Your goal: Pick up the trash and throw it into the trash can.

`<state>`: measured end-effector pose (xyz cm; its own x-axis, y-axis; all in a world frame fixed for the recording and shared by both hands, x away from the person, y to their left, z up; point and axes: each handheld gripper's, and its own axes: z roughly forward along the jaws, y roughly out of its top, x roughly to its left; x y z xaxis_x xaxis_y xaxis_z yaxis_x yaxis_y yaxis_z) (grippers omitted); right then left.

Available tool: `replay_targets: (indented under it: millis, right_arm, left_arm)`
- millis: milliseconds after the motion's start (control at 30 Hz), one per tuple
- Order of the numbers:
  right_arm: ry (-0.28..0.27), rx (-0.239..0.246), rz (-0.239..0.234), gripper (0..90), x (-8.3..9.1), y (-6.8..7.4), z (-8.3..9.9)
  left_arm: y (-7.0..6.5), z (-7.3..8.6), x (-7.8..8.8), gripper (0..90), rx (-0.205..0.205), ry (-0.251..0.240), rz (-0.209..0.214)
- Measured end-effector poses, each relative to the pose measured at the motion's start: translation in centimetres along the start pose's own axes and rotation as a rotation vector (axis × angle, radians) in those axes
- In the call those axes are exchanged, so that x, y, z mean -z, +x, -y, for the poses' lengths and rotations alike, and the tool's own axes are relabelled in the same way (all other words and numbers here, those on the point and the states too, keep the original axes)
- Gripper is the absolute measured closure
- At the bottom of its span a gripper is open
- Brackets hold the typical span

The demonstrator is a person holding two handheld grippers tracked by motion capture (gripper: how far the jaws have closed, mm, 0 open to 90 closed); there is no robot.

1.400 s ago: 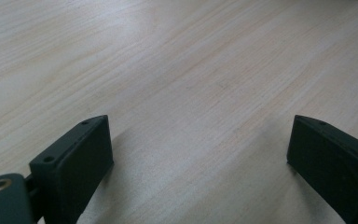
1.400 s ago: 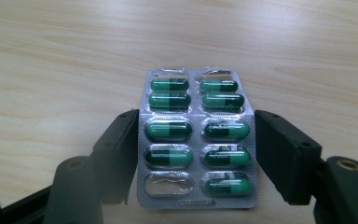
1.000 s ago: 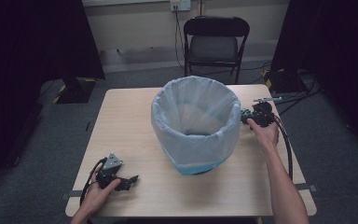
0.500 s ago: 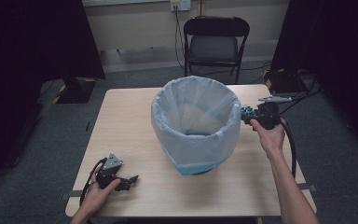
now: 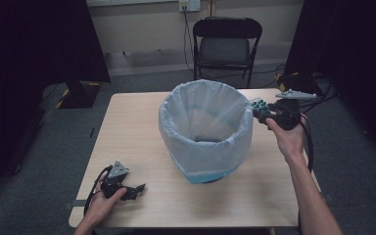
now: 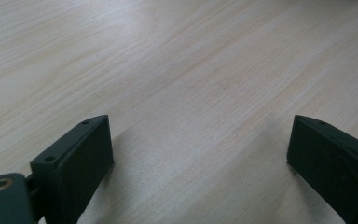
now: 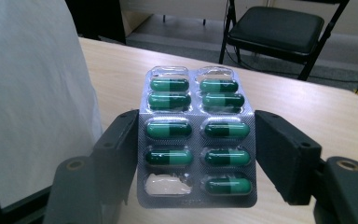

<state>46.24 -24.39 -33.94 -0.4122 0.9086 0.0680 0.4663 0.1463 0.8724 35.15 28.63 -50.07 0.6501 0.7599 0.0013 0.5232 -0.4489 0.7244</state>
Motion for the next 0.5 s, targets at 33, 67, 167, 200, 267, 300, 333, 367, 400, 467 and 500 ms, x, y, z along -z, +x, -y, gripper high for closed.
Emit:
replay_targets:
  millis: [33, 67, 167, 200, 267, 300, 333, 367, 400, 467, 500]
  right_arm:
    - [-0.010, 0.002, 0.001, 33.8, 0.1, -0.1, -0.4]
    - [-0.015, 0.000, -0.001, 33.8, 0.2, -0.1, -0.6]
    - [-0.043, 0.000, -0.020, 33.9, 0.6, -0.4, -1.5]
    - [-0.064, 0.008, -0.036, 33.9, 0.9, -0.5, -2.5]
    - [-0.080, 0.009, -0.051, 33.8, 1.1, -0.5, -3.3]
    - [-0.080, 0.009, -0.051, 33.8, 1.1, -0.5, -3.3]
    - [-0.093, 0.014, -0.072, 33.8, 1.1, -0.2, -4.3]
    - [-0.093, 0.014, -0.072, 33.8, 1.1, -0.2, -4.3]
    - [-0.096, 0.015, -0.076, 33.8, 1.1, -0.1, -4.6]
    - [-0.104, 0.025, -0.106, 33.8, 1.1, 0.5, -5.9]
    - [-0.104, 0.025, -0.106, 33.8, 1.1, 0.5, -5.9]
  left_arm:
    - [0.0, 0.0, 0.0, 6.4, 0.005, -0.002, 0.000]
    - [0.0, 0.0, 0.0, 6.4, 0.001, -0.001, -0.001]
    - [0.0, 0.0, 0.0, 6.4, 0.004, -0.002, 0.000]
    - [0.0, 0.0, 0.0, 6.5, 0.004, -0.001, 0.000]
    - [0.0, 0.0, 0.0, 6.4, 0.005, -0.002, 0.000]
    - [0.0, 0.0, 0.0, 6.4, 0.005, -0.002, 0.000]
    - [0.0, 0.0, 0.0, 6.4, 0.005, -0.002, 0.000]
    - [0.0, 0.0, 0.0, 6.4, 0.005, -0.002, 0.000]
    - [0.0, 0.0, 0.0, 6.4, 0.004, -0.001, 0.000]
    - [0.0, 0.0, 0.0, 6.4, 0.005, 0.000, 0.000]
    - [0.0, 0.0, 0.0, 6.4, 0.005, 0.000, 0.000]
